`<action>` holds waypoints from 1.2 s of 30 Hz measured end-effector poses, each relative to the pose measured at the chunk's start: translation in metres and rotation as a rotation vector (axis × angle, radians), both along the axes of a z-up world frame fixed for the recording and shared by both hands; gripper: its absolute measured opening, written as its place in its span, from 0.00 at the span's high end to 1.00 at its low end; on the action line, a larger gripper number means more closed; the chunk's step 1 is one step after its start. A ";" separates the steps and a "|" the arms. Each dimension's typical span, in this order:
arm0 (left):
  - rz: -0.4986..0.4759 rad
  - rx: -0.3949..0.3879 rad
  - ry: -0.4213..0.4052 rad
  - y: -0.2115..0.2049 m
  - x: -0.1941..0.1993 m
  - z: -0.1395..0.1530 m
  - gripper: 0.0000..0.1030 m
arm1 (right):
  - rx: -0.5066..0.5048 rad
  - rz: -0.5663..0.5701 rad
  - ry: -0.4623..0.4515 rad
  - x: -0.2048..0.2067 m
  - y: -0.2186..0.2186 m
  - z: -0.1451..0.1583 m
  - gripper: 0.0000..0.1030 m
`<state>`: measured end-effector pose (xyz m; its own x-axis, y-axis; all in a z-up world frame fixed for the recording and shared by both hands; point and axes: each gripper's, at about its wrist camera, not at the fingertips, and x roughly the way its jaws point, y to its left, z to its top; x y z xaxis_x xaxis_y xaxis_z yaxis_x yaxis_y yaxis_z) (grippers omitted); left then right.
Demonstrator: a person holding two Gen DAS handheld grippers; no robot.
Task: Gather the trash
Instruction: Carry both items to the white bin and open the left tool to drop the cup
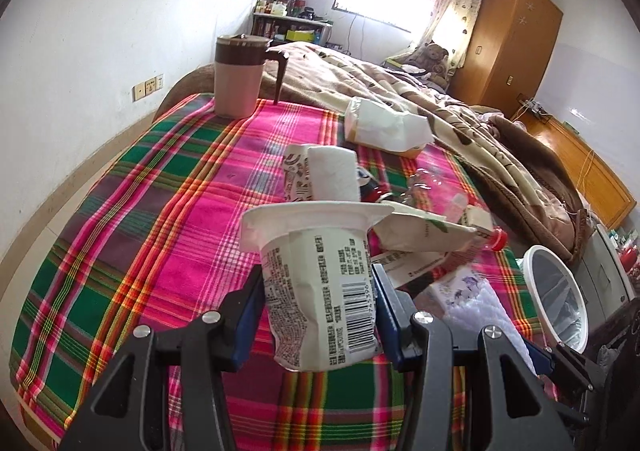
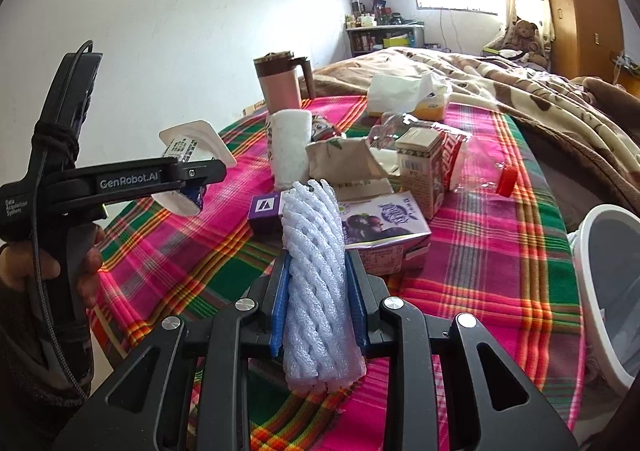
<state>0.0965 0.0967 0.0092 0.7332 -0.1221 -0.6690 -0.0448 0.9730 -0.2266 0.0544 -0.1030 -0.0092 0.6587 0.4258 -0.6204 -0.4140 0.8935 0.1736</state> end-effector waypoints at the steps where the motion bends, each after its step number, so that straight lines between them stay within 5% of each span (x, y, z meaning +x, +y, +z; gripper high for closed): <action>1: -0.006 0.000 -0.007 -0.003 -0.001 0.003 0.49 | 0.003 -0.008 -0.006 -0.001 -0.003 0.002 0.73; 36: -0.389 -0.006 -0.135 -0.180 -0.010 0.040 0.49 | 0.044 -0.404 -0.121 -0.020 -0.156 0.042 0.73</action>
<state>0.0866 -0.0831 0.0495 0.7126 -0.4112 -0.5684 0.3568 0.9100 -0.2110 0.0340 -0.2585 0.0332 0.8449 0.1429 -0.5155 -0.0518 0.9810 0.1870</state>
